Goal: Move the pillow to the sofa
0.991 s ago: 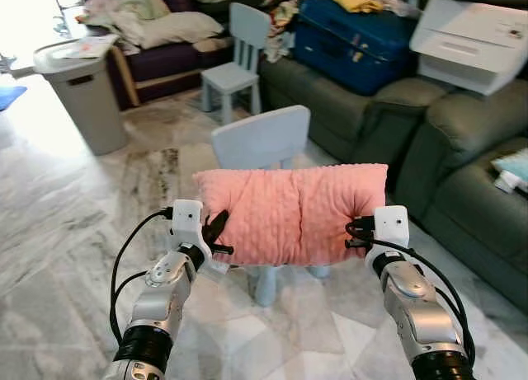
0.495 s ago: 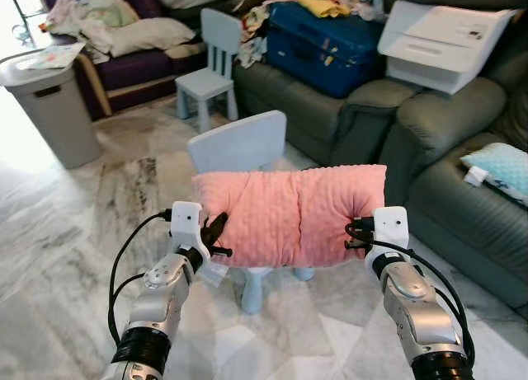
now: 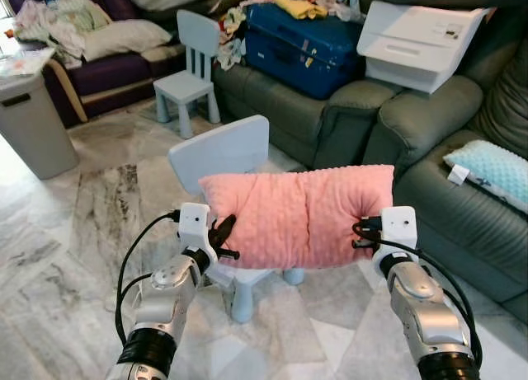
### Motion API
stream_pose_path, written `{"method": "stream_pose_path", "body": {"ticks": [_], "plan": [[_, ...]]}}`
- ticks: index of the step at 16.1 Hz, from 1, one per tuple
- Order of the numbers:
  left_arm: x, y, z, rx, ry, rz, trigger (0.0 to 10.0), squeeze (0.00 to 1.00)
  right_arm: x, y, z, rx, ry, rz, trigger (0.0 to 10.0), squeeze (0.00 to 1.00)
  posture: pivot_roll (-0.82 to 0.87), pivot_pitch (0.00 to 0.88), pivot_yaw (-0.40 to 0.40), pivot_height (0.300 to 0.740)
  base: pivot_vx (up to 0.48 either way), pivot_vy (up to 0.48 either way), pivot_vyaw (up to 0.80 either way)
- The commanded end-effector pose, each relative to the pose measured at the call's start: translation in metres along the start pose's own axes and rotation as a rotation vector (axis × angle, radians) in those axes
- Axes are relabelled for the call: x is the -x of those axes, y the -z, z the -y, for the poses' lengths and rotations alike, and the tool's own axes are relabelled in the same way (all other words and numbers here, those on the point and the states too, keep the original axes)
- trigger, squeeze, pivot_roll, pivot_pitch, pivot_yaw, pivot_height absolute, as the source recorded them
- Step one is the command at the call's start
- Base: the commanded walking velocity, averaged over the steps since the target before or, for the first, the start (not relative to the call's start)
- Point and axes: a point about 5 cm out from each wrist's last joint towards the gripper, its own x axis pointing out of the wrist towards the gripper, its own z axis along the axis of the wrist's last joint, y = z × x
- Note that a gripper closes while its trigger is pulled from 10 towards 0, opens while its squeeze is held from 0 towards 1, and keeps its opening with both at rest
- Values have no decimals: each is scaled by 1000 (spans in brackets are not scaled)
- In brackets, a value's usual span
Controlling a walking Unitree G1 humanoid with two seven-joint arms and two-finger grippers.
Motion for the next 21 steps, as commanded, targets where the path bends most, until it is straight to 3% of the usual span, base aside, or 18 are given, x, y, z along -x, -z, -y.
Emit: {"method": "stream_pose_path", "body": {"ticks": [1, 21], "plan": [[0, -5, 0, -7, 9, 18, 10000, 0, -1, -9, -3, 3, -12, 35, 10000, 0, -92, 16, 6, 740, 311, 0, -488], [1, -1, 4, 0, 22, 4, 10000, 0, -1, -10, -4, 6, -22, 34, 10000, 0, -95, 16, 3, 740, 314, 0, -592]]}}
